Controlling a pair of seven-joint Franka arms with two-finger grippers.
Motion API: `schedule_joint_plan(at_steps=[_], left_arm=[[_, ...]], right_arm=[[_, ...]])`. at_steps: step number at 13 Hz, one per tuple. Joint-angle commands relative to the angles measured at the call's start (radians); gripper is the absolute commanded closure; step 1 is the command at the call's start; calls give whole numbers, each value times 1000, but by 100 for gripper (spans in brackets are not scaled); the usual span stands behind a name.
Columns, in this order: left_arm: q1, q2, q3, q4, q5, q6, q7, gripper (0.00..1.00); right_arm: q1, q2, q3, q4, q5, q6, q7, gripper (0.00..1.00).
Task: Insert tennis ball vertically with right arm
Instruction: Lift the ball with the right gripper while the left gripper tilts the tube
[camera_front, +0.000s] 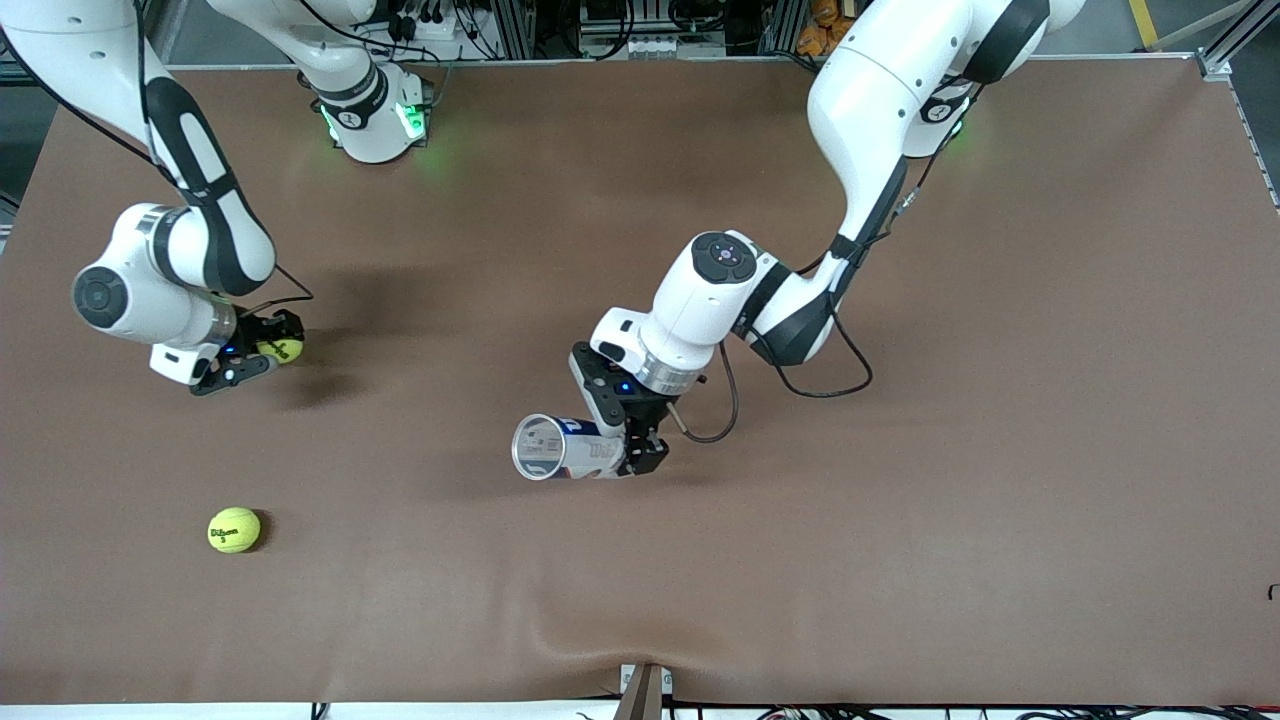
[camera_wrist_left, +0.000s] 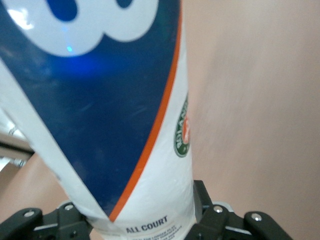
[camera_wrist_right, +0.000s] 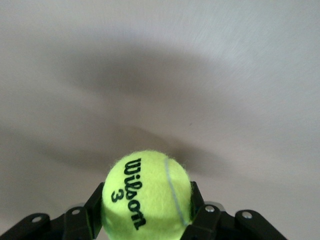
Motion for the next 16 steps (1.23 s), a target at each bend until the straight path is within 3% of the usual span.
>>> schedule_joint_plan(at_steps=[1, 5, 11, 16], left_arm=[[-6, -4, -38, 3, -76, 114, -17, 24], [-15, 14, -87, -10, -175, 284, -21, 24], [-36, 111, -98, -20, -179, 631, -41, 25], [-52, 175, -101, -29, -178, 743, -47, 25]], right_arm=[[-12, -23, 9, 172, 5, -201, -20, 58], [-6, -24, 7, 344, 16, -357, -8, 59], [43, -18, 7, 548, 44, -540, 119, 59], [118, -12, 7, 651, 44, -620, 277, 59]])
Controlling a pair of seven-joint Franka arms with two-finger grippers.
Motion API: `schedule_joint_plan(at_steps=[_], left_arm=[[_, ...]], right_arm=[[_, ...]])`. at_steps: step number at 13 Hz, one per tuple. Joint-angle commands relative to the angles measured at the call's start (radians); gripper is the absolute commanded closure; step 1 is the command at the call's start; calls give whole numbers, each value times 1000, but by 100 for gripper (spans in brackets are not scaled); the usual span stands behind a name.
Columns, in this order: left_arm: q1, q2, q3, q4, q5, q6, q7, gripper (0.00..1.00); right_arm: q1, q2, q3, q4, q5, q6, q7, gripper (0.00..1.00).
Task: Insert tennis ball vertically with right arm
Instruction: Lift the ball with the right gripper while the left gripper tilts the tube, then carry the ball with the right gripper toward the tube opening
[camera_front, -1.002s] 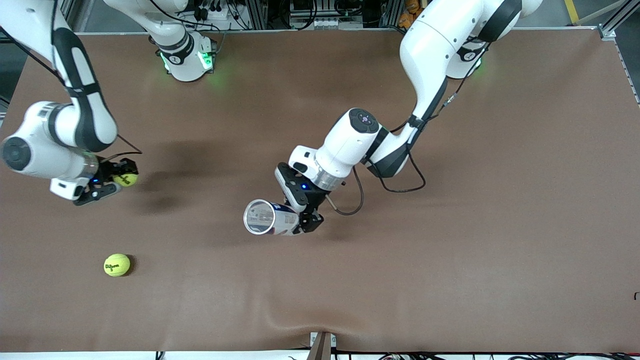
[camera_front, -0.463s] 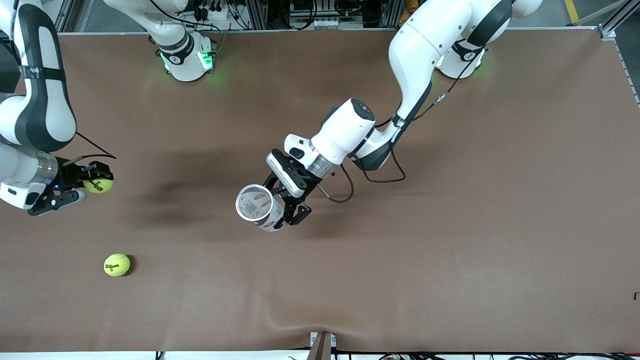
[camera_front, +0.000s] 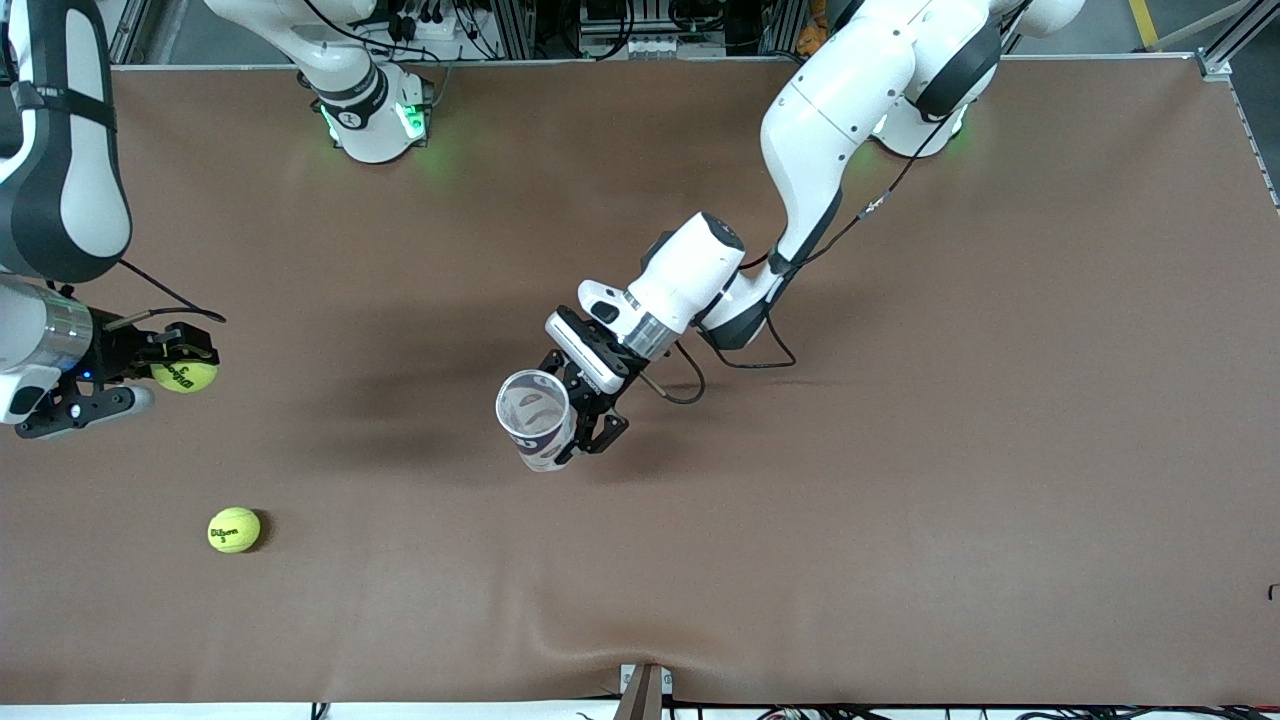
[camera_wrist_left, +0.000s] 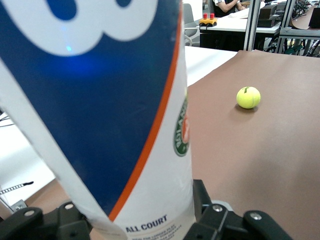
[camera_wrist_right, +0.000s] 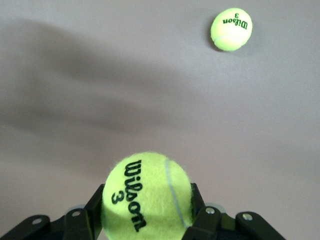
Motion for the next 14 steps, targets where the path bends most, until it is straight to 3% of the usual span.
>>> schedule_joint_plan(at_steps=[1, 5, 14], left_arm=[[-17, 46, -1, 3, -17, 101, -7, 25], [-31, 61, -3, -38, -17, 119, -31, 28], [-49, 119, -3, -54, -14, 120, -38, 27]], right_arm=[[45, 15, -4, 61, 6, -53, 107, 59], [147, 15, -3, 87, 32, -99, 328, 59], [265, 39, -4, 93, 246, -93, 710, 58]])
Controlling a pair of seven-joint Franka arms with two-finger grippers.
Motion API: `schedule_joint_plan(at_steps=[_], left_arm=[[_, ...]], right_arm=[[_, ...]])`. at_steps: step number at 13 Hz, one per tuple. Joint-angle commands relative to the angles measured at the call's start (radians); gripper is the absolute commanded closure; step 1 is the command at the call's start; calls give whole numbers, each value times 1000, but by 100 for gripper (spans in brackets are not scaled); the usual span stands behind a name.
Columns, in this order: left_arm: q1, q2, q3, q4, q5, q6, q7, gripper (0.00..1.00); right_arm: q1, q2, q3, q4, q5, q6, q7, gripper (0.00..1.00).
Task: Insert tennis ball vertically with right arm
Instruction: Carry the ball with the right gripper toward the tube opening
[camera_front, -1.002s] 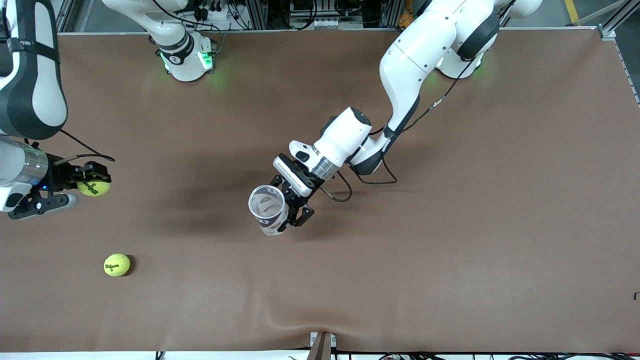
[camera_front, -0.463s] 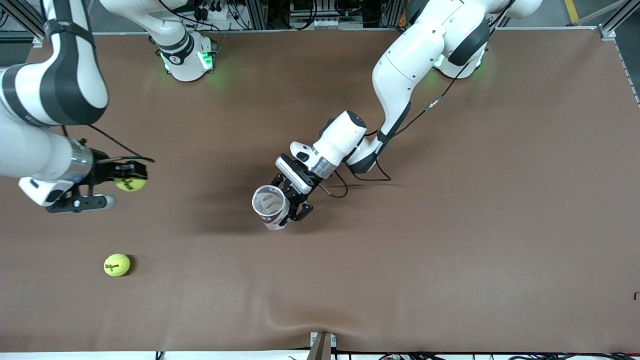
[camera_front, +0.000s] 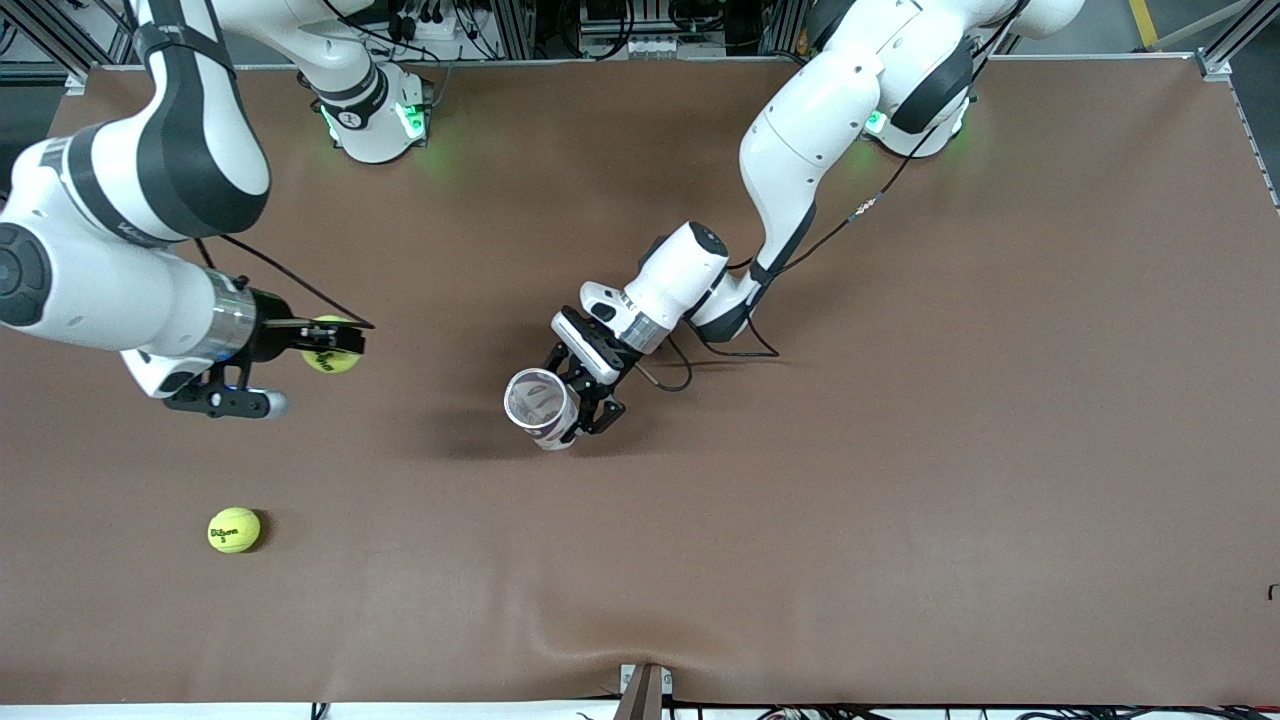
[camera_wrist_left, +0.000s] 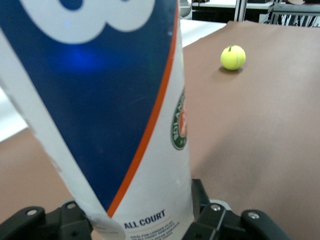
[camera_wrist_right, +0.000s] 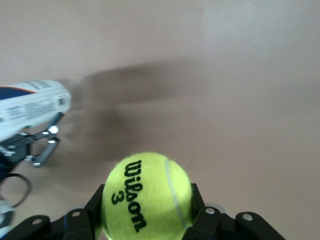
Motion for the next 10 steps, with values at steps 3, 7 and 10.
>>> schedule_joint_plan(at_steps=[3, 7, 10], left_arm=[[-8, 21, 3, 11, -15, 21, -12, 25], [-10, 33, 3, 11, -13, 22, -12, 24], [-10, 36, 3, 11, -13, 21, -12, 23]], right_arm=[[48, 65, -9, 82, 81, -11, 152, 58], [79, 108, -8, 138, 132, -4, 243, 58], [111, 171, -8, 220, 167, -4, 339, 58]])
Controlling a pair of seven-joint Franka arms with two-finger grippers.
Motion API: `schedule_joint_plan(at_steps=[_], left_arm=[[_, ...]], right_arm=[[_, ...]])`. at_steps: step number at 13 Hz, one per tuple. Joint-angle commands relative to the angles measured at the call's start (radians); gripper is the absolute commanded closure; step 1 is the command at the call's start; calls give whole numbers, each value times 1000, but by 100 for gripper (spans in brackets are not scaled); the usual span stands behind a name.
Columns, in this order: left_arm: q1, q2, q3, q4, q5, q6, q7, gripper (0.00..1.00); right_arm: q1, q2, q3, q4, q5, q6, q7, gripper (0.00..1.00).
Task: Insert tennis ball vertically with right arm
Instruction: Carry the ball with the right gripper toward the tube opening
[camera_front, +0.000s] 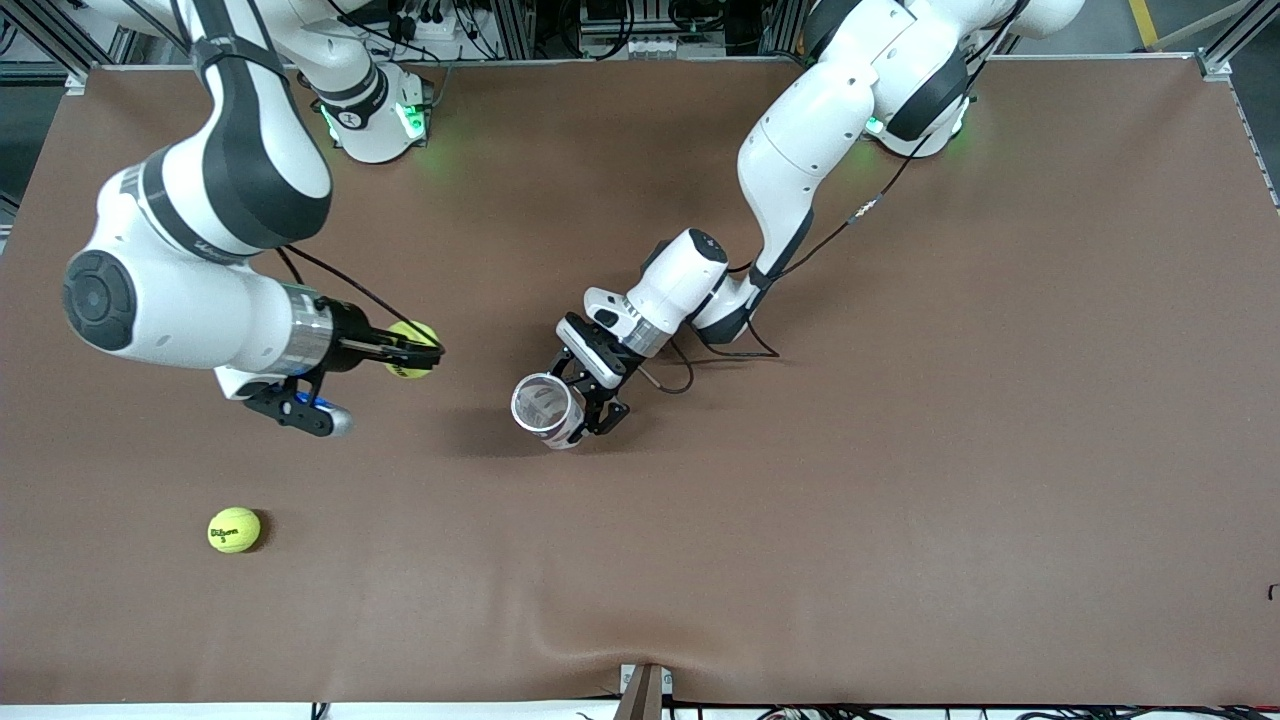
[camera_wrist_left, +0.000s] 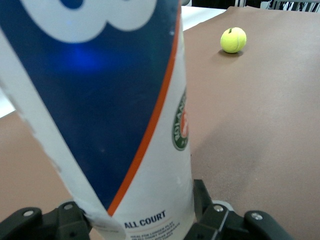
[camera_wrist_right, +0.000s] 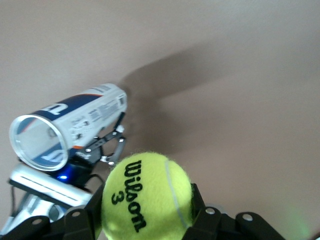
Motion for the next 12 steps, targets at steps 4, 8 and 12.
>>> schedule_joint_plan(at_steps=[4, 8, 12], left_arm=[[-21, 19, 3, 11, -15, 21, -12, 22], [-30, 36, 3, 12, -13, 21, -10, 22], [-37, 44, 5, 14, -13, 21, -10, 19]], right_arm=[[16, 81, -8, 116, 30, 1, 61, 58], [16, 87, -10, 120, 80, 65, 64, 58], [41, 117, -10, 120, 106, 148, 85, 58]])
